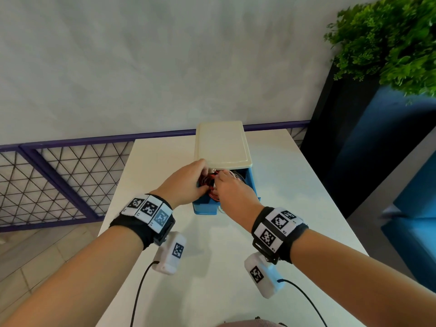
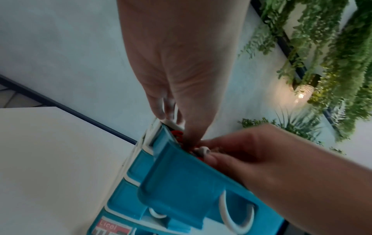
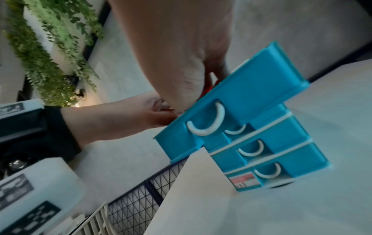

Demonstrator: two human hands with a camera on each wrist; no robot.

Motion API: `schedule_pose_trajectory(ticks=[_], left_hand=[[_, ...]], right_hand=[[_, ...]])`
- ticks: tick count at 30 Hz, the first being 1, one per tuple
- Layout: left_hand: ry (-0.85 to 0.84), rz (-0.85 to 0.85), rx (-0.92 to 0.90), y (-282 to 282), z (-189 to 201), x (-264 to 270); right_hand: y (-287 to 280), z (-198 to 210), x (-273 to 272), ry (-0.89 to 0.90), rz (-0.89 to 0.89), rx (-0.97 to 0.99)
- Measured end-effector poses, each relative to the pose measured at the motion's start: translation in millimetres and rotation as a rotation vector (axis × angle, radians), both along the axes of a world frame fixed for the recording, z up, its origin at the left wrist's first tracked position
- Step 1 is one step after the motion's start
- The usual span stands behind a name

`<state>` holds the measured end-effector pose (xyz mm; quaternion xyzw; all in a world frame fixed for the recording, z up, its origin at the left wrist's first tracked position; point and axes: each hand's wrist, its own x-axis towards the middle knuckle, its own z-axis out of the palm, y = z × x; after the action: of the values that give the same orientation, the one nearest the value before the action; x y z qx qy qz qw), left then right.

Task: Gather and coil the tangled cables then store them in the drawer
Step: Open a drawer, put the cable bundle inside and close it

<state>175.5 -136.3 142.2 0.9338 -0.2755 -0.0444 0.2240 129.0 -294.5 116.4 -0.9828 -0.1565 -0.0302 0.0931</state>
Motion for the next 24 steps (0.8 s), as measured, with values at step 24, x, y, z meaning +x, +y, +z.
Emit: schedule_pose_trajectory(ticks=[24], left_hand=[[-0.219,-0.067,0.382,-3,-19,-7]], right_hand=[[-3,9,4,0.040,0.036,-0.189]])
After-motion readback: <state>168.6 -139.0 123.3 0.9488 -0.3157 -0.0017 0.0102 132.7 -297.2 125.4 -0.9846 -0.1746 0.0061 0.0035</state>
